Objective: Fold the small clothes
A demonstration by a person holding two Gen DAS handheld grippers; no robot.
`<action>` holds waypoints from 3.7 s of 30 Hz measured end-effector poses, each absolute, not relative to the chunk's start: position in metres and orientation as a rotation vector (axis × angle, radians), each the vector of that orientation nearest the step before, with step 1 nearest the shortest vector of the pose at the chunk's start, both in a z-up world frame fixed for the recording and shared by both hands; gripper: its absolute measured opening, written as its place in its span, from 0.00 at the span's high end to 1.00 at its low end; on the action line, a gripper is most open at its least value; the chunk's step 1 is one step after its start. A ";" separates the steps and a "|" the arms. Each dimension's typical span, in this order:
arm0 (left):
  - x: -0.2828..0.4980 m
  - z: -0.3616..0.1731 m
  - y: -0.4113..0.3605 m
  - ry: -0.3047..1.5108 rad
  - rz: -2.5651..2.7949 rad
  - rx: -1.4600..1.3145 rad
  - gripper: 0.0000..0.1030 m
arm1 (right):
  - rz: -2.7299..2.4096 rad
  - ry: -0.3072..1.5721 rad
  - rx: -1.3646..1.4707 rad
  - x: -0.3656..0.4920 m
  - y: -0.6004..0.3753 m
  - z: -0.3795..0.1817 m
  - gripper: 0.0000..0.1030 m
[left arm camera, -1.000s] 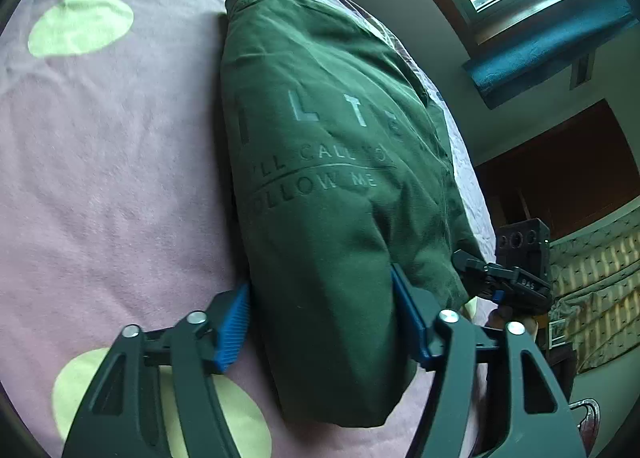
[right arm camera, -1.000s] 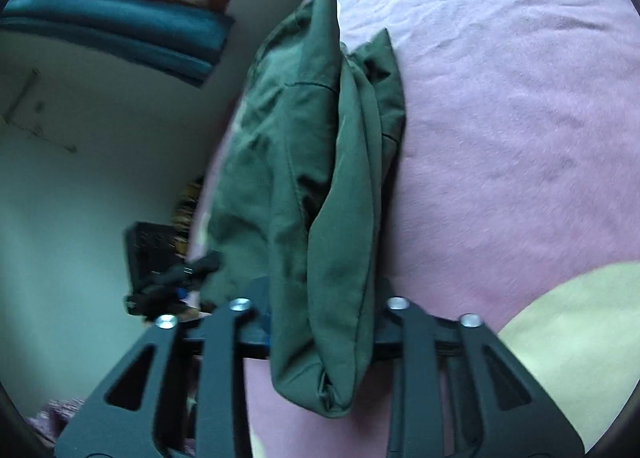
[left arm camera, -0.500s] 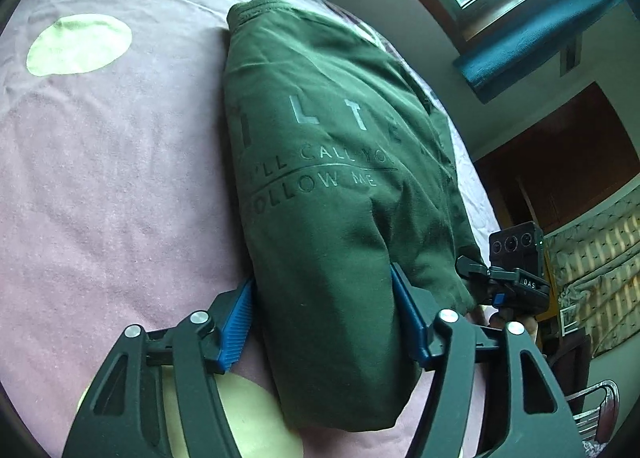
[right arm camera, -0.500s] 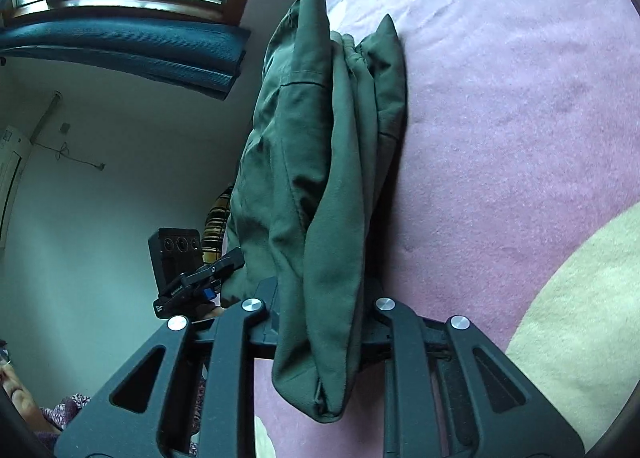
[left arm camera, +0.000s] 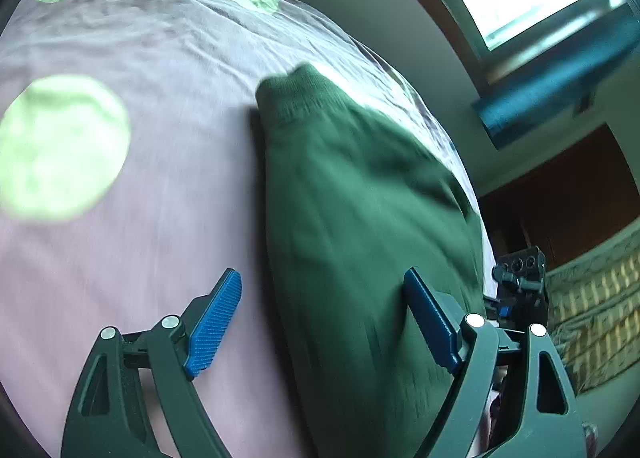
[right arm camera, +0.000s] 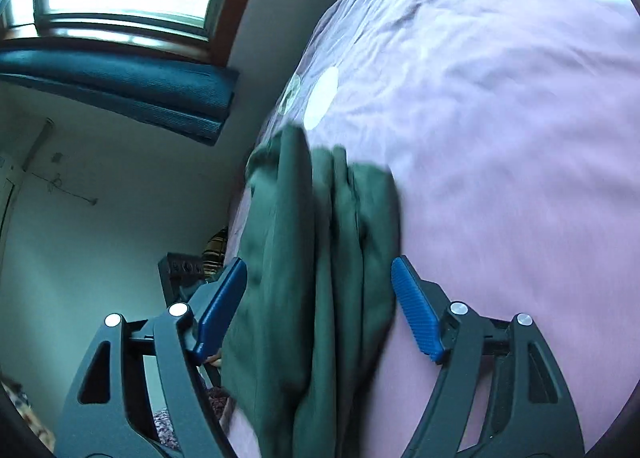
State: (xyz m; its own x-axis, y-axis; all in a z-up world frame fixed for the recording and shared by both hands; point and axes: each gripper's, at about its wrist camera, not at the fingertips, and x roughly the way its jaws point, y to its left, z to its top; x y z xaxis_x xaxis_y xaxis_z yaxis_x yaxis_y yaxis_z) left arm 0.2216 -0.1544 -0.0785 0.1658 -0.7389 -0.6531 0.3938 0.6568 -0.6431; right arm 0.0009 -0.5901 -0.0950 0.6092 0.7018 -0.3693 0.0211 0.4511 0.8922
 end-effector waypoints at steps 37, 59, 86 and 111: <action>0.269 -0.081 -0.209 1.099 -0.745 -0.209 0.38 | 0.499 0.866 1.137 0.055 -0.590 -0.130 0.88; 0.235 -0.071 -0.183 1.110 -0.804 -0.256 0.25 | 0.470 0.810 1.097 0.004 -0.601 -0.107 0.37; 0.169 -0.091 -0.171 1.225 -0.957 -0.426 0.19 | 0.566 0.935 0.967 -0.034 -0.556 -0.103 0.24; 0.151 -0.072 -0.174 1.053 -0.944 -0.303 0.41 | 0.562 0.791 0.831 -0.052 -0.513 -0.079 0.76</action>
